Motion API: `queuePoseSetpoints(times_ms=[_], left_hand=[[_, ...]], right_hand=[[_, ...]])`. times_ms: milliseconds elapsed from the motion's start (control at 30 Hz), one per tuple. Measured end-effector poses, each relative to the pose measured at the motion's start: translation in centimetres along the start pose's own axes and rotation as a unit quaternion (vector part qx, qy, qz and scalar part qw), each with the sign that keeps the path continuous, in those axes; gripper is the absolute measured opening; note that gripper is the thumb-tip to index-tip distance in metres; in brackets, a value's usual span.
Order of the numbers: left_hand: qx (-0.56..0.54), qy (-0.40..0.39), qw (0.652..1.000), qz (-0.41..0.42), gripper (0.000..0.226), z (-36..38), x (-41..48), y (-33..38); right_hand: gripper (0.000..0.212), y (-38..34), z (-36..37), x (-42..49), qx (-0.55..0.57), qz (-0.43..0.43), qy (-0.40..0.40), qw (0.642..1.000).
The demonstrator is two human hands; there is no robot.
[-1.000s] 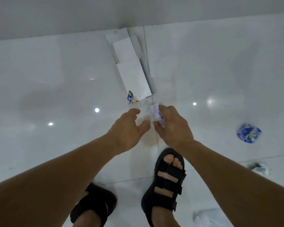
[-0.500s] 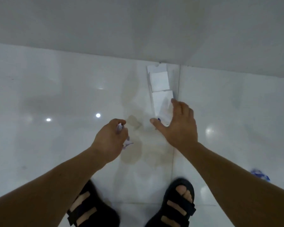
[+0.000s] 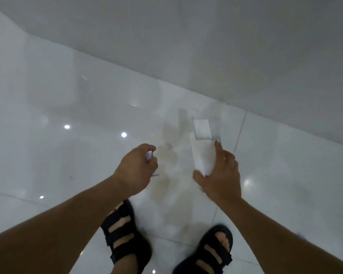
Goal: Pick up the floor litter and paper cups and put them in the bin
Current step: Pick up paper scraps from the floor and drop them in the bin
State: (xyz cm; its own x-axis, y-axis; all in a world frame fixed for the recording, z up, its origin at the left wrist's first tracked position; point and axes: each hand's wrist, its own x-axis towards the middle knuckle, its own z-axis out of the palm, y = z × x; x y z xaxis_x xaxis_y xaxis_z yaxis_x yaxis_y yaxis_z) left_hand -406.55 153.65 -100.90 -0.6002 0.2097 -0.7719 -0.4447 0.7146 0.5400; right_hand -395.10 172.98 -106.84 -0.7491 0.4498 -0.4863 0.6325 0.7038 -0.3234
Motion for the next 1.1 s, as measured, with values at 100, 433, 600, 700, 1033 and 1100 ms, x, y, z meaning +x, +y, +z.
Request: queuePoseSetpoints(times_ms=[100, 433, 600, 700, 1033, 1100], left_hand=[[-0.001, 0.005, 1.0, 0.009, 0.032, -4.7, -5.0, 3.0], [-0.103, 0.123, 0.987, -0.02, 0.036, -21.2, -31.1, 7.6], [-0.213, 0.196, 0.957, -0.031, 0.035, -25.7, -44.7, 6.7], [-0.256, 0.237, 0.936, -0.039, 0.035, -28.4, -51.6, 4.6], [-0.343, 0.396, 0.848, -0.077, 0.035, -40.3, -68.4, -13.2], [-0.365, 0.423, 0.824, -0.09, 0.034, -42.6, -71.5, -17.0]], right_hand=[[0.099, -4.9, -5.6, -4.0, -0.036, -0.077, -0.04, 0.996], [0.088, -24.2, -26.0, -18.1, -0.124, -0.271, -0.063, 0.952], [0.086, -33.4, -31.8, -27.0, -0.138, -0.366, -0.062, 0.918], [0.085, -39.1, -33.1, -32.3, -0.156, -0.42, -0.069, 0.891], [0.083, -61.1, -25.1, -48.4, -0.243, -0.607, -0.106, 0.749], [0.083, -65.3, -22.7, -52.0, -0.24, -0.633, -0.106, 0.729]])
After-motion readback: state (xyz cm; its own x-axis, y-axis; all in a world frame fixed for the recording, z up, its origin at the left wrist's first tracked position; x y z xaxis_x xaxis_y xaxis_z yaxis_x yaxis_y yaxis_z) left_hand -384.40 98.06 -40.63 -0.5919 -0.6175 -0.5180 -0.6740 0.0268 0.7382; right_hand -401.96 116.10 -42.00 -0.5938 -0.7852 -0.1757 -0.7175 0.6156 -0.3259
